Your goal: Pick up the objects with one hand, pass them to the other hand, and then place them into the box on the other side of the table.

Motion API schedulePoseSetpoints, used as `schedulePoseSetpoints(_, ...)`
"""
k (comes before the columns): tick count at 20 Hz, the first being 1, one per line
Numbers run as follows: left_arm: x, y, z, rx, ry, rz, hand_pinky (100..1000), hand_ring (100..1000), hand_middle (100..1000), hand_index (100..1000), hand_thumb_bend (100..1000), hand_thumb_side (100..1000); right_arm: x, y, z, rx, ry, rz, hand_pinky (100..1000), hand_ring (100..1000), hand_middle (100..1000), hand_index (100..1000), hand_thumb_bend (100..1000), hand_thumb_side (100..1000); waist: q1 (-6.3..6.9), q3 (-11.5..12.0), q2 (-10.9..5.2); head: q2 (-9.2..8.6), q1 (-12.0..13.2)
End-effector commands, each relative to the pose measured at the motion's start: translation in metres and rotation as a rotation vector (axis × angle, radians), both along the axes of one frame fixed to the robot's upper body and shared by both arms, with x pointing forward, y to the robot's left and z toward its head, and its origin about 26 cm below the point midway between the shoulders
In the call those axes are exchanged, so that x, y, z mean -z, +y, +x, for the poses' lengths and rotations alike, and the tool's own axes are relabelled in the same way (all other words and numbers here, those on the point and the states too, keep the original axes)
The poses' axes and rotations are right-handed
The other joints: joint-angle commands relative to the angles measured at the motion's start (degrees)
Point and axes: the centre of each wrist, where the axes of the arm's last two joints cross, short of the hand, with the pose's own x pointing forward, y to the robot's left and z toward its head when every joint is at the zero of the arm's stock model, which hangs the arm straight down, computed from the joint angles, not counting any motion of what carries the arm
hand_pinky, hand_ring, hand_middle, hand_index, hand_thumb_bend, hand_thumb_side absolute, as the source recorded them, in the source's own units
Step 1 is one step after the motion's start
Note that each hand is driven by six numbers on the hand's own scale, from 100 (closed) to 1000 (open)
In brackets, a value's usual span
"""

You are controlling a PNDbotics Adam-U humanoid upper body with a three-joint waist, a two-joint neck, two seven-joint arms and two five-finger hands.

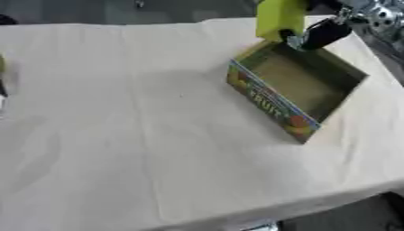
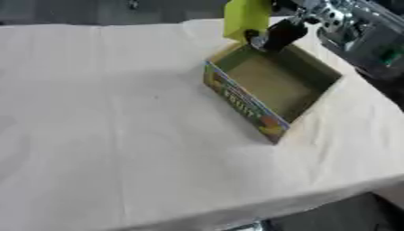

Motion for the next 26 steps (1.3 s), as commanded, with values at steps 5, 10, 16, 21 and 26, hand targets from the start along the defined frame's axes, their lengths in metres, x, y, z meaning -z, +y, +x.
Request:
schedulePoseSetpoints(5, -0.019, 0.039, -0.009, -0.191, -0.125, -0.077, 615, 689, 688, 795, 126, 519, 0.005, -0.031, 0.005, 0.098, 0.028, -0.080, 772, 728, 373, 531, 100, 156, 0.08, 0.6, 0.36, -0.13, 1.5)
schedulePoseSetpoints(10, -0.019, 0.048, -0.011, -0.252, -0.164, -0.110, 614, 688, 688, 794, 129, 514, 0.025, -0.043, 0.005, 0.138, 0.090, -0.108, 768, 659, 375, 528, 100, 179, 0.41, 1.0, 0.78, -0.13, 4.2)
schedulePoseSetpoints(16, -0.019, 0.052, -0.012, -0.282, -0.188, -0.128, 614, 686, 688, 794, 129, 511, 0.043, -0.064, 0.009, 0.226, 0.137, -0.114, 764, 608, 378, 528, 100, 198, 0.61, 1.2, 1.07, -0.64, 3.8)
schedulePoseSetpoints(21, -0.019, 0.055, -0.013, -0.303, -0.207, -0.138, 620, 689, 690, 793, 130, 506, 0.055, -0.075, 0.010, 0.257, 0.166, -0.104, 763, 608, 377, 526, 100, 200, 0.63, 1.3, 1.23, -1.00, 0.9)
schedulePoseSetpoints(26, -0.020, 0.055, -0.013, -0.308, -0.217, -0.140, 616, 688, 690, 794, 127, 509, 0.061, -0.079, 0.010, 0.268, 0.178, -0.094, 763, 607, 377, 525, 100, 202, 0.49, 1.3, 1.26, -0.99, -2.3)
